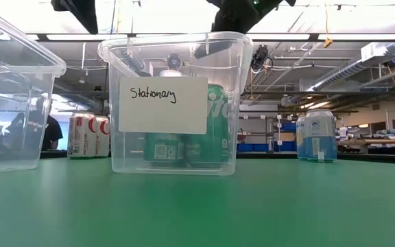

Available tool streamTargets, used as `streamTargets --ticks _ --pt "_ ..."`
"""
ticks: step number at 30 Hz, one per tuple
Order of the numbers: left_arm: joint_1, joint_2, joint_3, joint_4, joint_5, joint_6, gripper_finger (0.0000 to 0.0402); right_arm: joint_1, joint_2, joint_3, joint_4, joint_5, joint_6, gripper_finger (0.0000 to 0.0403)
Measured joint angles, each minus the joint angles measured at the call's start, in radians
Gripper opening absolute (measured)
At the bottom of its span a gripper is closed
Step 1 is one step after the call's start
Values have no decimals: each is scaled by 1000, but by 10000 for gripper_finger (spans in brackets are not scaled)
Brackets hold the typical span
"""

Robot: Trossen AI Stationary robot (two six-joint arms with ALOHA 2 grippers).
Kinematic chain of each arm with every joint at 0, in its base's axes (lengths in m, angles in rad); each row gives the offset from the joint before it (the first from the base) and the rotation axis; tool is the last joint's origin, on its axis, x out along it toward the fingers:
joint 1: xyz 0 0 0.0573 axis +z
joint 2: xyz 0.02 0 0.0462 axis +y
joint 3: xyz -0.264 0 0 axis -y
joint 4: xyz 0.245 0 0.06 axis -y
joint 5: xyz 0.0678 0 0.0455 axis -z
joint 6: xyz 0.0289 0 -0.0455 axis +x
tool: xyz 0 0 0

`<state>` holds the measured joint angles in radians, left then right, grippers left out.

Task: Sort soda cans
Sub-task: Put the silver soda can into the bottom left bin

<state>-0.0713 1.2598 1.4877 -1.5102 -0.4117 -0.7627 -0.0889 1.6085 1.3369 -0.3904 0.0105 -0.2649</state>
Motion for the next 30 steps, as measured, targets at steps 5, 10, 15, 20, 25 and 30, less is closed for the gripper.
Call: streamTargets --ticks 5,10,15,20,25,30 --pt "218 2 5 -10 62 144 0 15 0 0 0 0 0 108" --pt "410 12 4 49 71 333 0 28 0 0 0 0 0 112" --pt "589 11 2 147 112 505 0 43 0 0 8 0 0 110" --pt "735 44 -13 241 204 671 3 56 0 0 17 -1 0 112" --pt "848 141 -14 242 208 765 29 64 0 0 22 -2 0 111" --pt "915 249 -15 231 218 823 94 63 6 0 22 -4 7 112"
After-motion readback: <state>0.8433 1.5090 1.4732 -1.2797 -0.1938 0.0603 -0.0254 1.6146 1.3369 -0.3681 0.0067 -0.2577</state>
